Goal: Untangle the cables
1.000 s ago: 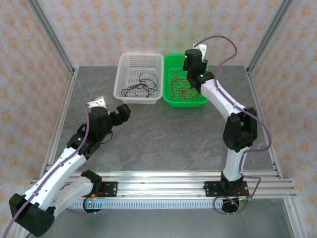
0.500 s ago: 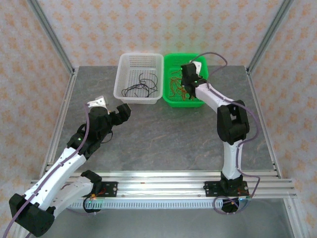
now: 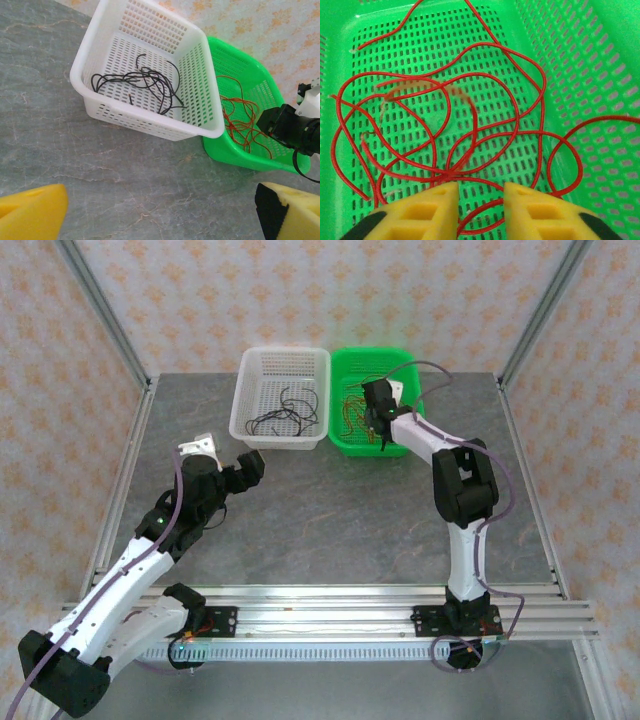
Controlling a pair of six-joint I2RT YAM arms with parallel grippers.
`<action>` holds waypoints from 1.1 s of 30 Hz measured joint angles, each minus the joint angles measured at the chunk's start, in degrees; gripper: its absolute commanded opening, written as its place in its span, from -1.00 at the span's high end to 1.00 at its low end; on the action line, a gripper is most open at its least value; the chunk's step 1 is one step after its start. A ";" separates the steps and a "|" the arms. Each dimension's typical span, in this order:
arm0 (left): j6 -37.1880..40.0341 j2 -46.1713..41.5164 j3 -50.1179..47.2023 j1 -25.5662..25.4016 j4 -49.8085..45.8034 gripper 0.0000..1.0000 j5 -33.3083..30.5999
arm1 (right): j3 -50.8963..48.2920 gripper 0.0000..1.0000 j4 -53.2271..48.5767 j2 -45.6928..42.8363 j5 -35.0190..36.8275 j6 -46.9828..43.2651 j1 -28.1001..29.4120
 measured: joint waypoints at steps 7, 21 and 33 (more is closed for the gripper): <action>0.52 1.03 0.15 0.00 0.00 -0.95 0.00 | 0.00 0.13 -1.11 -0.07 -0.72 0.15 0.00; 3.04 2.32 0.15 0.00 2.32 -0.87 -2.05 | -18.18 -0.73 0.66 -28.50 -5.53 -1.46 0.00; 13.64 -1.22 -23.65 1.07 38.03 -0.59 -15.85 | -56.70 -1.00 22.27 -58.88 4.07 -9.53 -0.02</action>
